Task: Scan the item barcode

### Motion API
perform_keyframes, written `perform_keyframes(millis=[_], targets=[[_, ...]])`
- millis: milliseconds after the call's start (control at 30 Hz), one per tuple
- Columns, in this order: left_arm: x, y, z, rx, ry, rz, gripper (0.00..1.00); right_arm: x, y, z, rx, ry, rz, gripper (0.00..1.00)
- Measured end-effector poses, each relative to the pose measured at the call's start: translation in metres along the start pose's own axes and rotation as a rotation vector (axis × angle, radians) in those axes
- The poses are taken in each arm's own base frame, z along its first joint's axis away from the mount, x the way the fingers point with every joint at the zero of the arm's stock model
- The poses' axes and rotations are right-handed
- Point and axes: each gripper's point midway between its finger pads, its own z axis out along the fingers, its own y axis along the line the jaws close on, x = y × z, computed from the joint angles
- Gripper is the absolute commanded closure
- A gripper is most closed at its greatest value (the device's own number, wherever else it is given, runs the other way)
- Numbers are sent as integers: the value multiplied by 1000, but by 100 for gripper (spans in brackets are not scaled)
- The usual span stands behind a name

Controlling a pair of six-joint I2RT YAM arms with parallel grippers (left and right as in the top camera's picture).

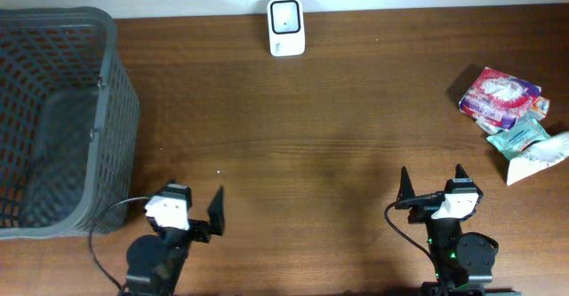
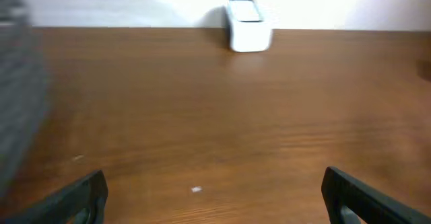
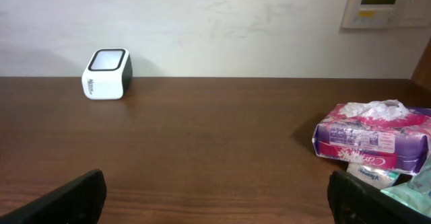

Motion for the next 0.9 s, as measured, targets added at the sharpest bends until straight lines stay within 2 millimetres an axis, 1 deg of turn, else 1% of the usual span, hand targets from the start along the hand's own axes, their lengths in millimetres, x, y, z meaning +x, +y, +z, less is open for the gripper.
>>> perform_keyframes(millis=[67,133,167,200,267,300,333,400,433,533,567,633,667,900], targets=[[5,21,0,-82,-11,-19,1,0,0,0,0,0,0,1],[10,36,-2,-141,-28,-33,1,0,0,0,0,0,0,1],[9,41,-3,-163,-46,-38,1,0,0,0,0,0,1,1],[3,46,-5,-182,-77,-40,1,0,0,0,0,0,0,2],[-17,52,-10,-209,-173,-36,1,0,0,0,0,0,0,1],[-25,54,-12,-213,-224,-31,1,0,0,0,0,0,0,2],[-26,55,-12,-216,-238,-29,1,0,0,0,0,0,0,1],[-19,56,-9,-217,-232,-30,1,0,0,0,0,0,0,1],[-19,57,-9,-221,-235,-30,1,0,0,0,0,0,0,1],[-36,60,-14,-243,-306,-20,1,0,0,0,0,0,1,2],[-33,62,-14,-254,-297,-19,1,0,0,0,0,0,0,1],[-18,65,-10,-267,-233,-25,1,0,0,0,0,0,0,1],[-15,66,-10,-268,-221,-27,1,0,0,0,0,0,0,2],[-15,66,-10,-268,-220,-27,1,0,0,0,0,0,0,1]])
